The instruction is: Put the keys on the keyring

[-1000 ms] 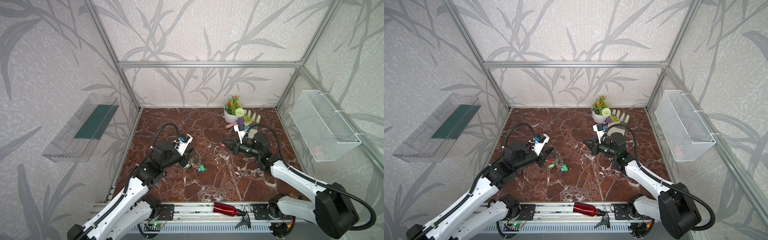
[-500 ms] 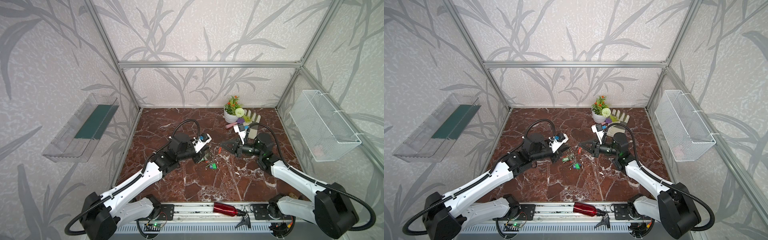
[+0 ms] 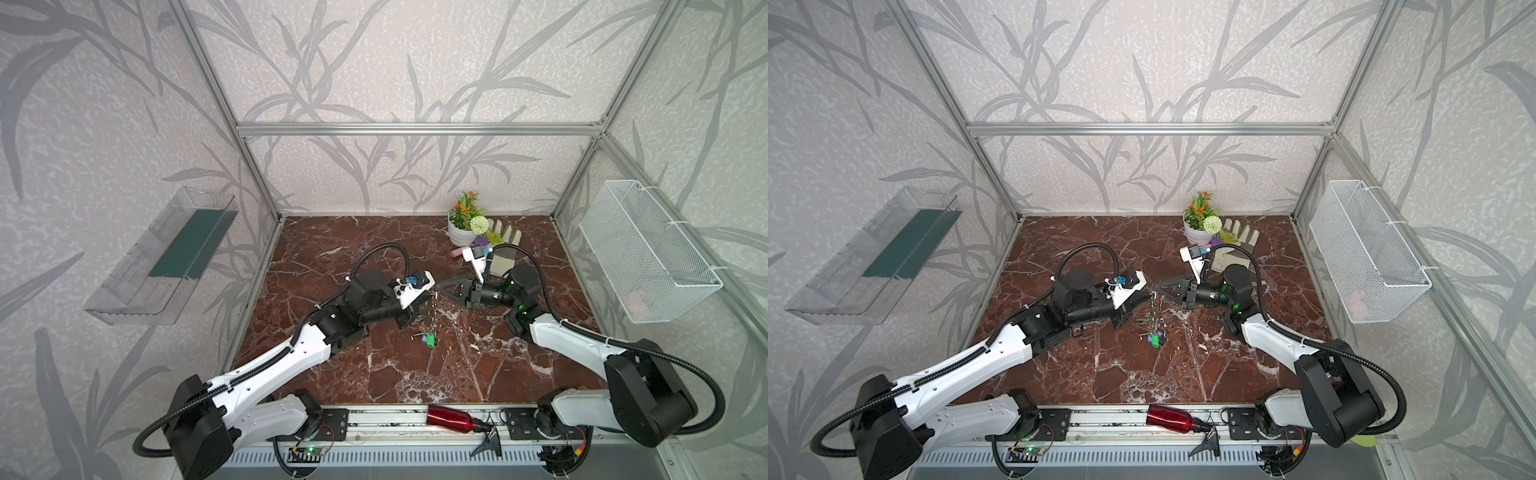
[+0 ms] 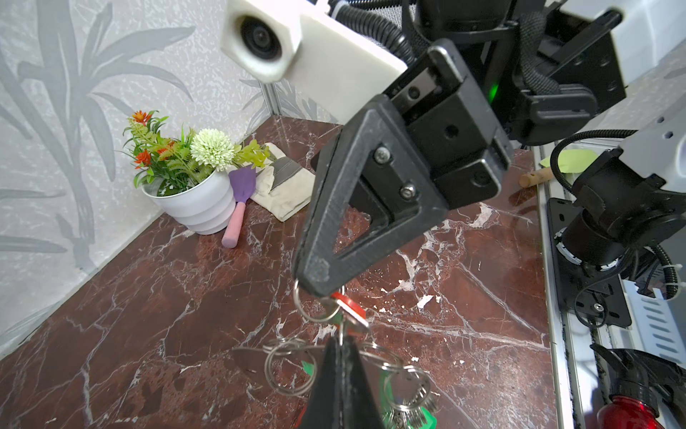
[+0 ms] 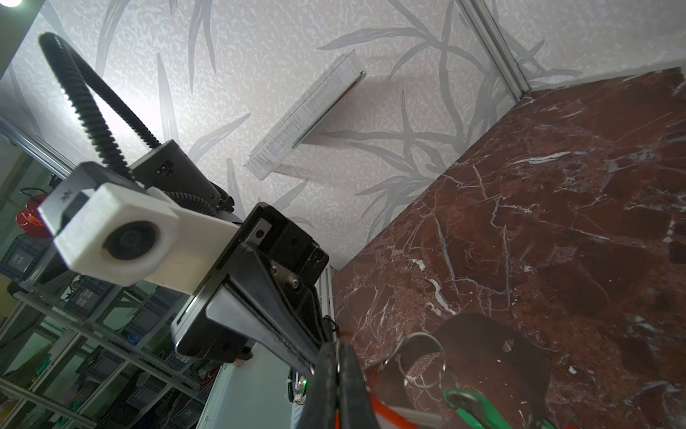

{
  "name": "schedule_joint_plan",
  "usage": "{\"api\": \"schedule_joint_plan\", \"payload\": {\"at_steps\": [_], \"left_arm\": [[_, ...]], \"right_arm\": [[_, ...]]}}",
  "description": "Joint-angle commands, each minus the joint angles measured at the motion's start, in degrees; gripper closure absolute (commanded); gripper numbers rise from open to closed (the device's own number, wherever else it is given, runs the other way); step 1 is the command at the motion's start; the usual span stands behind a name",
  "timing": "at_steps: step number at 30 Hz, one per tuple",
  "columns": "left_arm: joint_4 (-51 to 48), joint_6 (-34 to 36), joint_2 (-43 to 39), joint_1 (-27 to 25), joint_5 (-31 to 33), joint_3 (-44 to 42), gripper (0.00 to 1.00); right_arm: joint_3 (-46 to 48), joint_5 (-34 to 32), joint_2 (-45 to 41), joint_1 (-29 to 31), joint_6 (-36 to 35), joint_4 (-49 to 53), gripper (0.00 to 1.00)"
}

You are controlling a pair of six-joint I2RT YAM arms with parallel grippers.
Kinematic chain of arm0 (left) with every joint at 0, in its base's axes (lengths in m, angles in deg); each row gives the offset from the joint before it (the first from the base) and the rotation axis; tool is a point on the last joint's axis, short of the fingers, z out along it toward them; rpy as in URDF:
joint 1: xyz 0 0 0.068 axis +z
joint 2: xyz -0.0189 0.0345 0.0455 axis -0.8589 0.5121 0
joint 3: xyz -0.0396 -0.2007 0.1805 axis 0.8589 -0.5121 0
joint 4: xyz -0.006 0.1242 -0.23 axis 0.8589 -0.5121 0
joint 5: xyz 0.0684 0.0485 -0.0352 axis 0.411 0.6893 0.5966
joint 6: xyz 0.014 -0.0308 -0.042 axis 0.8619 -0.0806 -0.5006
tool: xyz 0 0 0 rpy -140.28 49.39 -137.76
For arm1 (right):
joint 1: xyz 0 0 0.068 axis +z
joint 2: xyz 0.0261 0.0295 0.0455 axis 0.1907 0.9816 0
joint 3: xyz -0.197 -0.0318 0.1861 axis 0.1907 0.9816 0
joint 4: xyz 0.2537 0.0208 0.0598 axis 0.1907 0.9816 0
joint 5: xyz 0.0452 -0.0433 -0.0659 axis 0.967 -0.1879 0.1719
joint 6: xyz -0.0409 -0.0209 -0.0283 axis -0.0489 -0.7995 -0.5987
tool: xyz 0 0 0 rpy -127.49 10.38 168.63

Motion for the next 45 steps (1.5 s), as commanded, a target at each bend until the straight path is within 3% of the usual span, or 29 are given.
{"api": "schedule_joint_plan", "payload": {"at_steps": [1,11,20,27,45], "left_arm": [[5.02,0.81,-0.26,-0.70,0.49,0.46,1.00],[6.62,-2.74,-1.32,-1.35,7.09,-1.43,1.00],[6.90,-3.80,-1.83,-1.51,9.43,-2.29,1.00],[7.10,-4.29,-0.99,-1.96,7.35,-1.42,1.00],[7.07,-6.74,-1.74,-3.14,7.90,-2.20,1.00]], "right_arm": [[-0.28,0.26,-1.01,-0.22,-0.09,-1.70,1.00],[1.55,-2.21,-4.44,-1.67,-0.50,-0.24,1.00],[1.56,-2.43,-7.39,-1.16,-5.59,7.38,1.00],[0.69,-4.53,-6.19,2.01,-7.95,9.03,1.00],[1.12,-9.53,-5.80,3.52,-9.45,9.42,1.00]]}}
